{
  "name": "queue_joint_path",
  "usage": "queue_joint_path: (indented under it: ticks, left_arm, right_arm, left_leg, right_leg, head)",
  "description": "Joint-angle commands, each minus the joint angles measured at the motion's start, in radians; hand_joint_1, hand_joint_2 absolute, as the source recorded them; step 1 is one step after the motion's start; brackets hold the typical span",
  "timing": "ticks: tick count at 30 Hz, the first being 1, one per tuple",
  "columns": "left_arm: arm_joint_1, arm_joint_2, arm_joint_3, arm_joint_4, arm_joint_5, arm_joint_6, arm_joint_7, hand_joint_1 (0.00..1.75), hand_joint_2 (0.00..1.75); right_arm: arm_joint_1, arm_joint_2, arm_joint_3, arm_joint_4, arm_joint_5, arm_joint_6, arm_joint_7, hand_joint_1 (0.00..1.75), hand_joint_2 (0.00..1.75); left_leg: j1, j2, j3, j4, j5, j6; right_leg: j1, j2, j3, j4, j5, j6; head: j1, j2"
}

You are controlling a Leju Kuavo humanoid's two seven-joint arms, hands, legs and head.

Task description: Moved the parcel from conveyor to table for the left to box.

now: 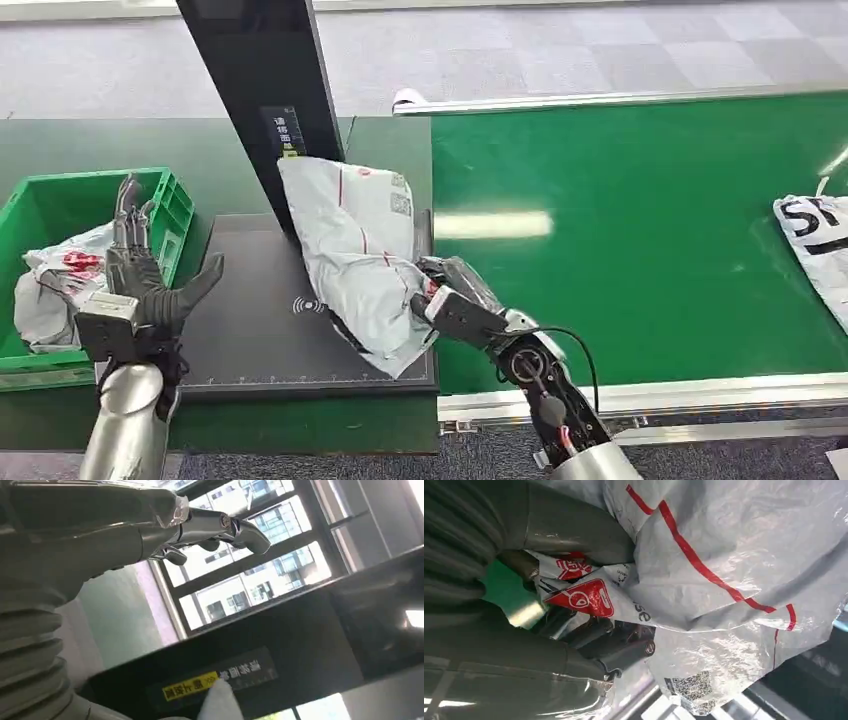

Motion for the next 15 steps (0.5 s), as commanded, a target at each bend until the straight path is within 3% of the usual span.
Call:
queue_joint_path:
  ticks: [1,9,10,15]
  left_arm:
    - [-0.010,0.010,0.035,0.069,-0.005,-0.003,0.003,0.00,1.75]
    - [-0.002,0.001,0.056,0.051,-0.006,-0.008,0.006,0.00,1.75]
    - [0.000,-0.001,0.057,0.051,-0.008,-0.013,0.008,0.00,1.75]
    - [0.007,-0.013,0.058,0.048,-0.016,-0.021,0.011,0.00,1.75]
  right_arm:
    - [-0.090,0.034,0.089,0.237,-0.008,0.001,-0.007,1.75,1.75]
    - [-0.108,0.055,0.158,0.352,-0.025,0.023,-0.007,1.75,1.75]
    - [-0.113,0.056,0.166,0.366,-0.027,0.024,-0.006,0.00,1.75]
    - [-0.107,0.038,0.150,0.321,-0.057,0.001,-0.021,0.00,1.75]
  left_leg:
    - [0.000,0.002,0.002,-0.001,0.000,-0.001]
    - [0.000,0.002,0.003,-0.002,0.000,-0.001]
    - [0.000,0.002,0.003,-0.002,0.000,-0.001]
    - [0.000,0.002,0.002,-0.002,0.000,-0.001]
  right_leg:
    - [0.000,0.001,0.001,-0.001,0.000,0.000]
    - [0.000,0.001,0.002,-0.001,0.000,-0.001]
    - [0.000,0.001,0.003,-0.002,0.000,-0.001]
    - [0.000,0.000,0.002,-0.001,0.000,-0.001]
  head:
    - [0.000,0.000]
    - [0.000,0.000]
    - [0.000,0.000]
    - [0.000,0.000]
